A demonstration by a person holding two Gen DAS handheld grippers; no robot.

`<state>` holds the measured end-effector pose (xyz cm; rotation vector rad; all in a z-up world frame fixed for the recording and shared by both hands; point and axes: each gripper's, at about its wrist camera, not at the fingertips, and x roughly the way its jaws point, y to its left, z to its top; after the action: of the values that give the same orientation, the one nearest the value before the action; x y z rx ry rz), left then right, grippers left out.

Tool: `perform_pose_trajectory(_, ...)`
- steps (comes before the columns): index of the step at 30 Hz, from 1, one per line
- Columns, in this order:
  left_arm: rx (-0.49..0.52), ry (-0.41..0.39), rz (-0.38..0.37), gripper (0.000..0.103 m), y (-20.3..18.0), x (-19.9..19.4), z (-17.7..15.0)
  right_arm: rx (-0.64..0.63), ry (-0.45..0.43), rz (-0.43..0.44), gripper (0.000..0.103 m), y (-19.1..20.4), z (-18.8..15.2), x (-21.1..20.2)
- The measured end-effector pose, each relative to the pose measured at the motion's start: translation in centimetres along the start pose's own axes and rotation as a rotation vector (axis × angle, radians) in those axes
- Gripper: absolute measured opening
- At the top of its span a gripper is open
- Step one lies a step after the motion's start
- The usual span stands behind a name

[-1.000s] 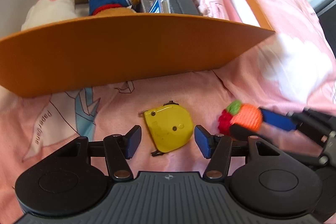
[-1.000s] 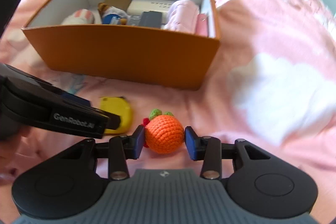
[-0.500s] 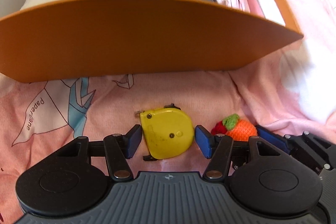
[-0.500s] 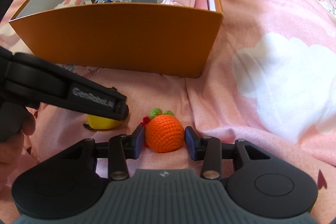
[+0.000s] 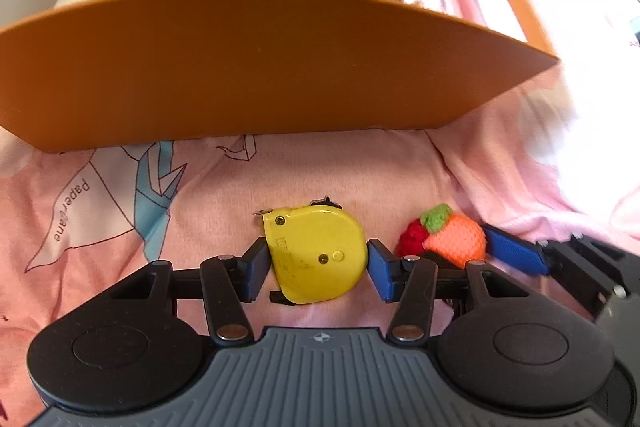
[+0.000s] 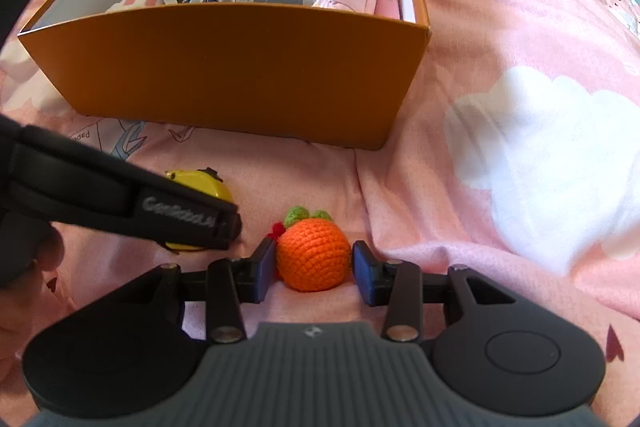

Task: Organize objects
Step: 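Grasp the yellow tape measure with the left gripper while the right grasps the orange crocheted fruit, then carry the tape measure and crocheted fruit with both grippers over the orange box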

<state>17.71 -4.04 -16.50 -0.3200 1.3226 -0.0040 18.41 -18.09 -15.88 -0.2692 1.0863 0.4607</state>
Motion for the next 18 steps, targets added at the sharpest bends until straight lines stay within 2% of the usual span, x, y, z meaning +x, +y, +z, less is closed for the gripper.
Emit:
perform_pose_trajectory(8,0.041,-0.065,-0.047,0.059,0.9,-4.1,-1.2,-0.024,-0.052,0.019,0.043,0.6,0.4,-2.3)
perform_pose_trajectory(18,0.140,-0.200,-0.073,0.060,0.6,-10.1,-1.2,-0.085,-0.164,0.032,0.043,1.8,2.2,-7.0)
